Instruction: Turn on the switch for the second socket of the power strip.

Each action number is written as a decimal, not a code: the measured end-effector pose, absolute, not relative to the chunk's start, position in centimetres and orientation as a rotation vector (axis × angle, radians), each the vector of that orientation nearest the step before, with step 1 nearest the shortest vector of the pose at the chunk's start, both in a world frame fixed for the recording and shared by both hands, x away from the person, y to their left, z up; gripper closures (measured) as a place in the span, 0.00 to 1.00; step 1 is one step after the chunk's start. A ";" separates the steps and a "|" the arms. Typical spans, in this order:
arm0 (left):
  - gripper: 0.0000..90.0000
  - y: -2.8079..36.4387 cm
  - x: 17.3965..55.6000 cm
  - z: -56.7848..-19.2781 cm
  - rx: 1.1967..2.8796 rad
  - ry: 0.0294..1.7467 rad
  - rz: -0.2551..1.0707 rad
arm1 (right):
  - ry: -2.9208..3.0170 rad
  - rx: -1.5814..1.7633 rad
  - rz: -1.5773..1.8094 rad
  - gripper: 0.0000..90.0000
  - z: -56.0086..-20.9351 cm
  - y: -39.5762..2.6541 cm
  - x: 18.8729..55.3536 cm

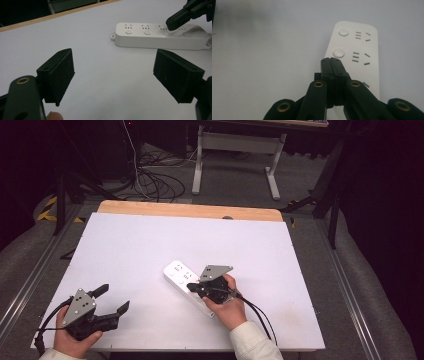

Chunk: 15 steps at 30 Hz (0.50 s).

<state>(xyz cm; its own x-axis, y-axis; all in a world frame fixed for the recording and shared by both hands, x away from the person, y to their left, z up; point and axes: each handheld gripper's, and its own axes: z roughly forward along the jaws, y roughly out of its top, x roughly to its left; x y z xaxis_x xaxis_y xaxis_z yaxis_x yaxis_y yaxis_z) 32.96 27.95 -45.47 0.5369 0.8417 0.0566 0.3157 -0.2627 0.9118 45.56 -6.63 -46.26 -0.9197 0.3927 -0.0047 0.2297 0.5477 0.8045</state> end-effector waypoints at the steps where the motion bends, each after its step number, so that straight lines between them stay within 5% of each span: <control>1: 0.19 27.9 33.0 -45.5 1.823 0.957 0.694 | 2.600 0.530 1.307 1.00 -46.3 -6.6 45.6; 15: 0.19 27.9 33.0 -45.5 1.827 0.957 0.694 | 2.593 0.536 1.252 1.00 -46.7 -6.3 45.4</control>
<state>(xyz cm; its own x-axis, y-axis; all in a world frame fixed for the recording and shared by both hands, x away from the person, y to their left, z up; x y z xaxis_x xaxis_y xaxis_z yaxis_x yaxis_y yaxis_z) 32.97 27.93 -45.49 0.5369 0.8416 0.0582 0.3173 -0.2654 0.9104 45.35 -6.34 -46.68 -0.9114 0.4104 -0.0321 0.2301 0.5726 0.7869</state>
